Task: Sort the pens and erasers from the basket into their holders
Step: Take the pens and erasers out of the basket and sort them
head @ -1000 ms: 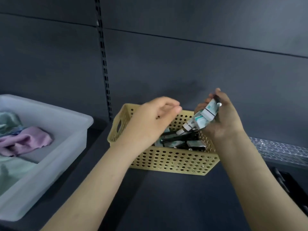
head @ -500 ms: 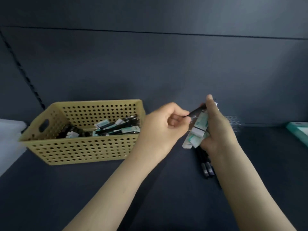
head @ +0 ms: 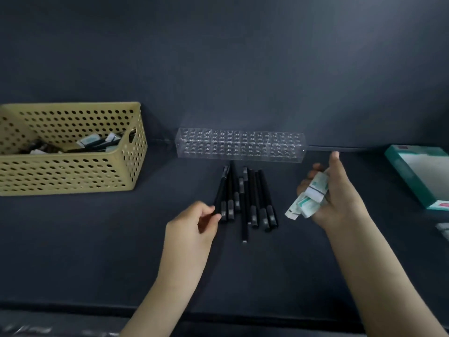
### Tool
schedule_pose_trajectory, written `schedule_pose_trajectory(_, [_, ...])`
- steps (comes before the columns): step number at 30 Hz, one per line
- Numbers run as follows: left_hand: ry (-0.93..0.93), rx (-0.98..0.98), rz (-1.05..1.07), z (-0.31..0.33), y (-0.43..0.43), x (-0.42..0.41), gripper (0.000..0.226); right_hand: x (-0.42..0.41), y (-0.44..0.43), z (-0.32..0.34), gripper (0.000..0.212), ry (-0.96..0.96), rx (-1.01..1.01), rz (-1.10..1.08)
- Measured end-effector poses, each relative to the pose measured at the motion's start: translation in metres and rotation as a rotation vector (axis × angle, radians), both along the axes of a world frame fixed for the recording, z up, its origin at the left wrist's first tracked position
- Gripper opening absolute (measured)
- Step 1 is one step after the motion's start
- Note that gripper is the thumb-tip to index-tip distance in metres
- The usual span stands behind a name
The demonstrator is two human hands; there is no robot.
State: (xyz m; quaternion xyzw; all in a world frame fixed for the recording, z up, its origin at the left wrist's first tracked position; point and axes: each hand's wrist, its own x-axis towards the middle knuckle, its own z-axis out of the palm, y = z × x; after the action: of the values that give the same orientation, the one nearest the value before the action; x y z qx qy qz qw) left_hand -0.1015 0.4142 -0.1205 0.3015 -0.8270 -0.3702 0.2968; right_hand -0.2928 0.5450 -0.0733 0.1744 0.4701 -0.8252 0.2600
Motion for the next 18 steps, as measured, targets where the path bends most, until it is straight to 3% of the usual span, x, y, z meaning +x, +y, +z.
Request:
schedule_pose_trajectory(7, [-0.093, -0.079, -0.040, -0.004, -0.004, -0.004, 0.013, 0.006, -0.009, -0.013, 0.043, -0.031, -0.028, 0.019])
schedule_pose_trajectory(15, [-0.065, -0.095, -0.067, -0.010, -0.010, -0.001, 0.014, 0.017, -0.013, -0.019, 0.042, -0.048, -0.107, -0.063])
schedule_pose_trajectory(18, [0.008, -0.189, -0.078, 0.000, -0.007, -0.008, 0.009, 0.019, -0.009, -0.020, 0.041, -0.068, -0.187, -0.071])
